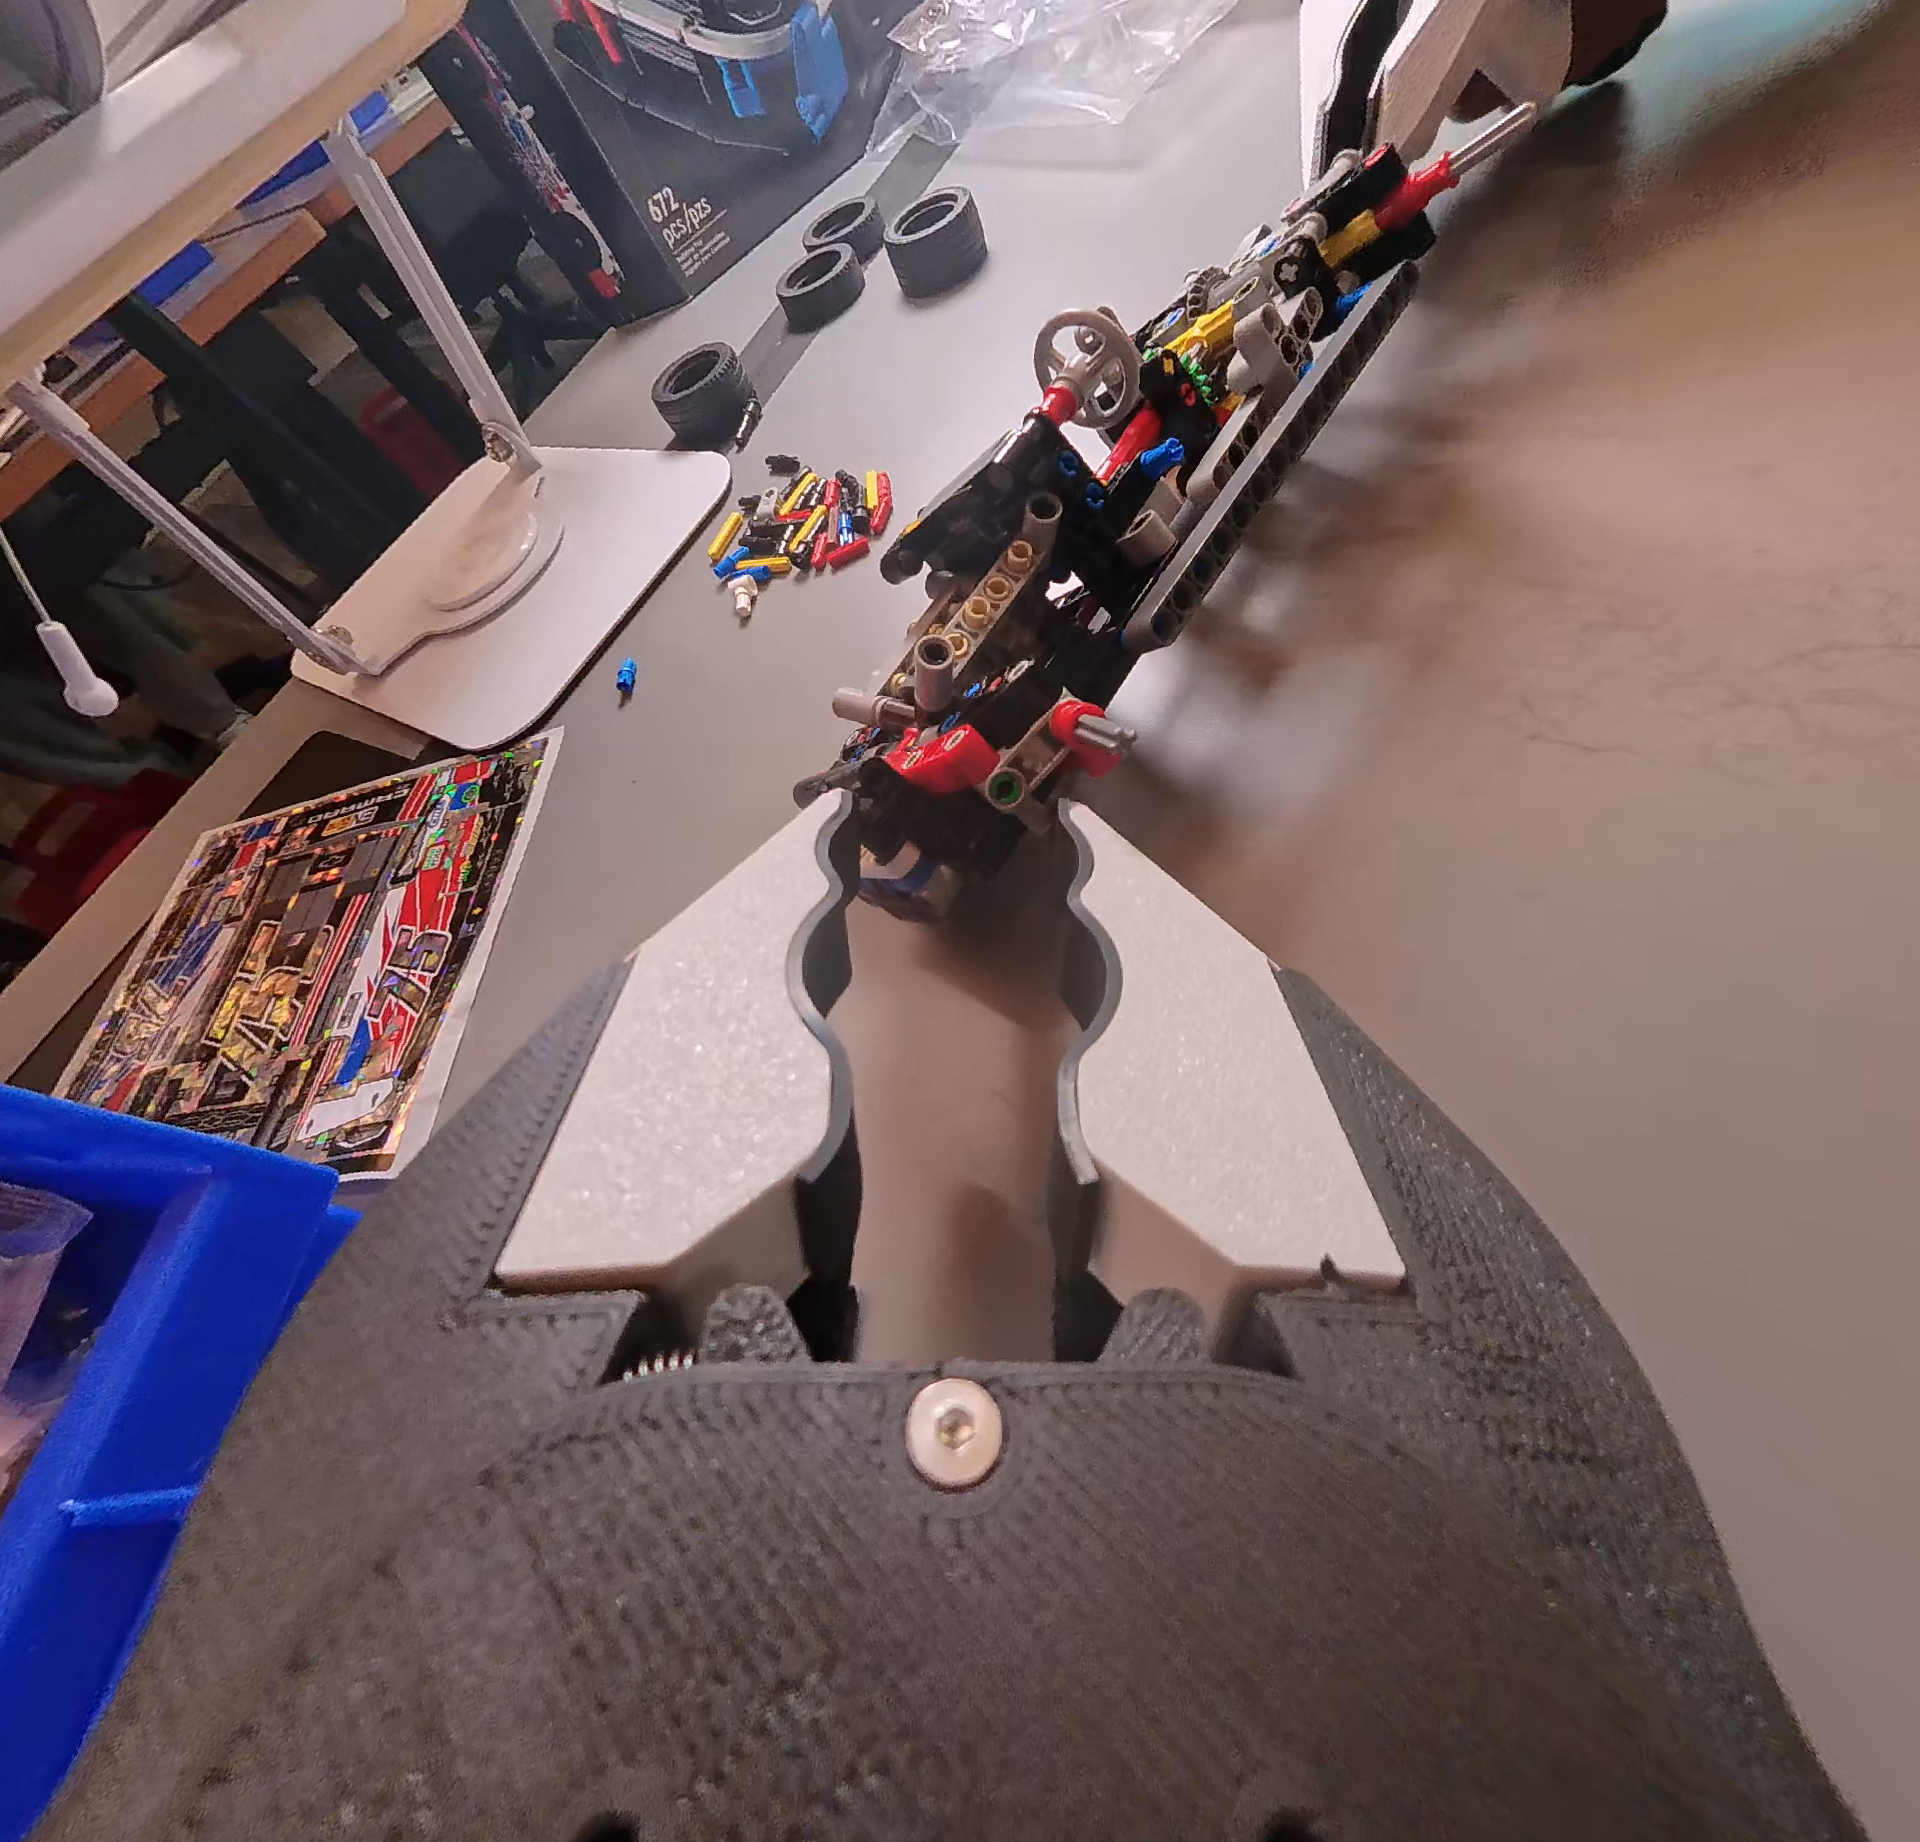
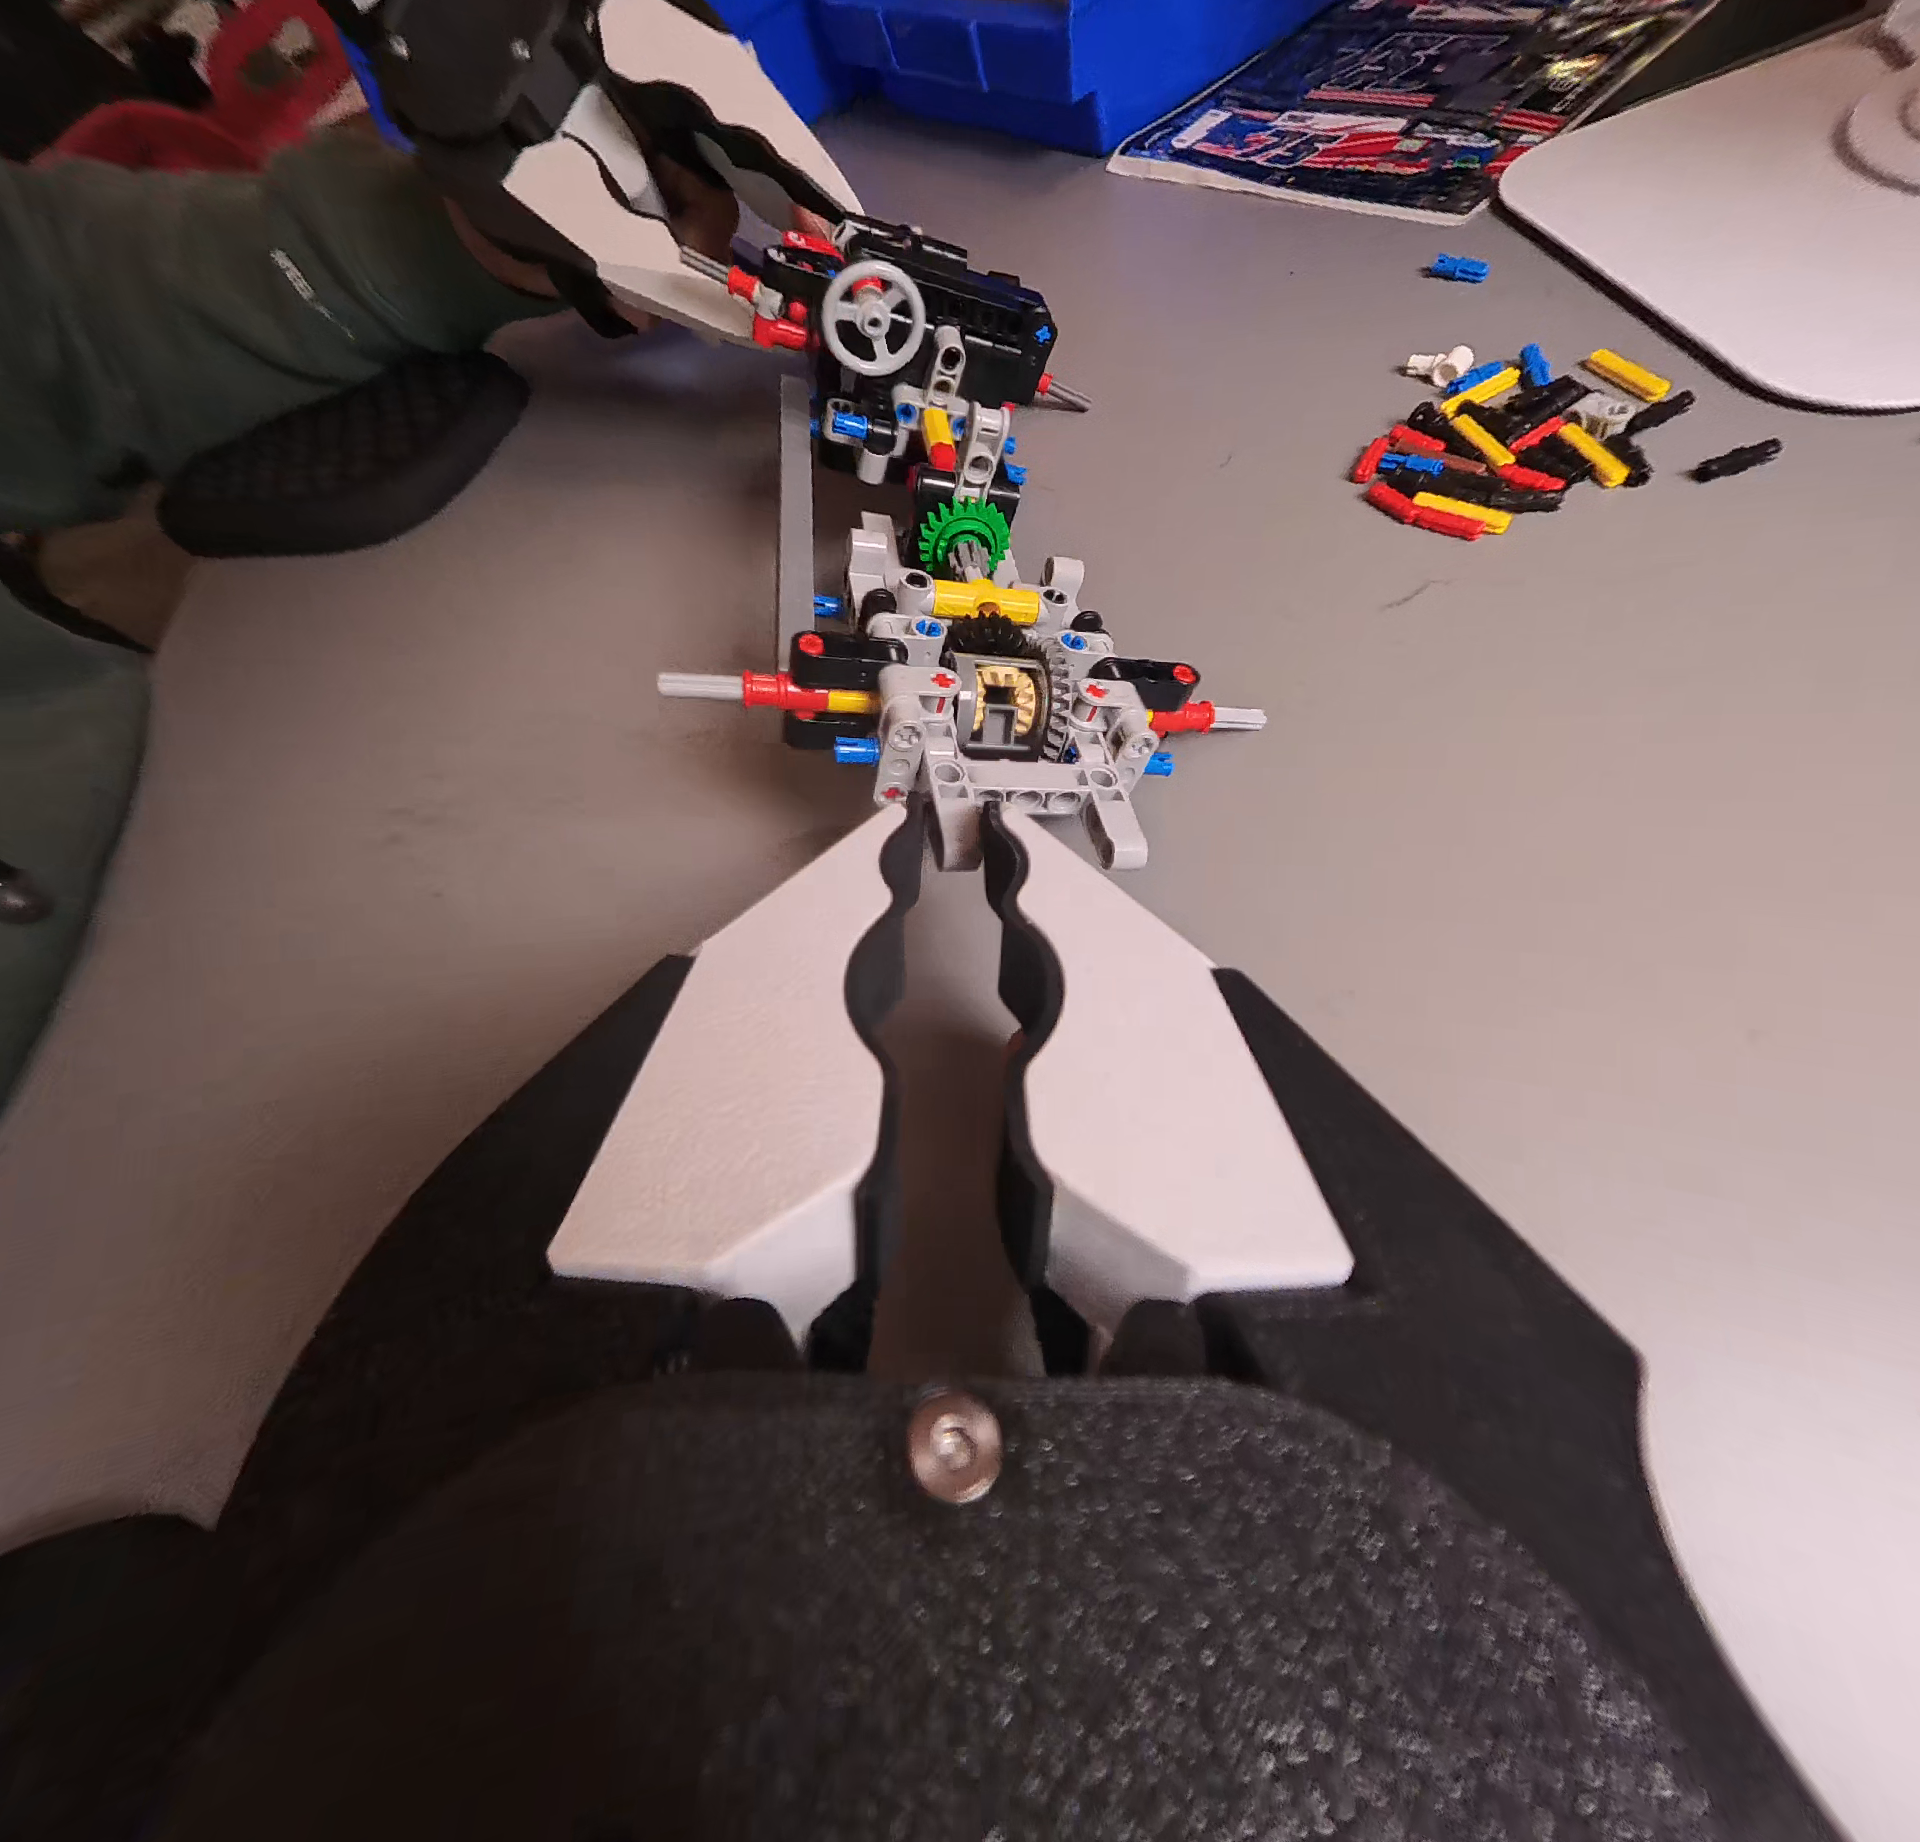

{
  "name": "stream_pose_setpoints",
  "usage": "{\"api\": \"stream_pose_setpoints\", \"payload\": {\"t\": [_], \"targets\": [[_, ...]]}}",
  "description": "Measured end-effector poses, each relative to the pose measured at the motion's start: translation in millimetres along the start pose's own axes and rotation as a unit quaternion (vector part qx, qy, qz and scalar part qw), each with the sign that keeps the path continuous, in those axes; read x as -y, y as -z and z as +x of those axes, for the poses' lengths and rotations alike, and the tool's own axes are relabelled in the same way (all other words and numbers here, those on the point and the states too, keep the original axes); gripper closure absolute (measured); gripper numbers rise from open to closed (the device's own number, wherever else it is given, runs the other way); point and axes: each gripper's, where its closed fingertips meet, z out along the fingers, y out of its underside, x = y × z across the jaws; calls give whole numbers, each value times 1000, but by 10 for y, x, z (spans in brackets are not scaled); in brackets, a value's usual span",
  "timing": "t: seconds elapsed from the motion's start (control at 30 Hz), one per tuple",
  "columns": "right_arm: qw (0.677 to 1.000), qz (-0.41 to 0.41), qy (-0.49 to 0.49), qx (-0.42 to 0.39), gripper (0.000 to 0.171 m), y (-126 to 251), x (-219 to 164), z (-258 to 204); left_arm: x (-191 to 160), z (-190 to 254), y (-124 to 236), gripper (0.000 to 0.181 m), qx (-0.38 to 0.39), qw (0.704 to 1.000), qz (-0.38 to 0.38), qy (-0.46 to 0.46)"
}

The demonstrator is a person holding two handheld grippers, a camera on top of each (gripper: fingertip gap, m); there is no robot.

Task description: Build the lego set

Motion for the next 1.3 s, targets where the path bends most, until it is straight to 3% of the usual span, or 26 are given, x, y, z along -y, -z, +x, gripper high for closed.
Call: {"api": "stream_pose_setpoints", "payload": {"t": [0.3,0.5,0.63,0.77,0.93,1.1,1.3], "targets": [[971,-61,206,-100,149,9,-58,20,4,-5,0,146,0,1000,0,5],[903,-102,371,-193,117,-50,-20,110,16,-23,6,146,-1,1000,3,22],[862,-99,438,-237,112,-179,70,103,33,-32,7,146,0,999,3,32],[846,-87,454,-264,115,-292,117,113,52,-31,1,146,2,999,2,38],[845,-56,451,-283,141,-288,221,95,75,-12,0,146,0,999,2,41],[845,-46,449,-287,143,-269,254,86,95,-3,9,146,-3,999,4,47],[868,-24,410,-278,143,-250,291,77,130,2,33,146,-10,998,14,62]]}}
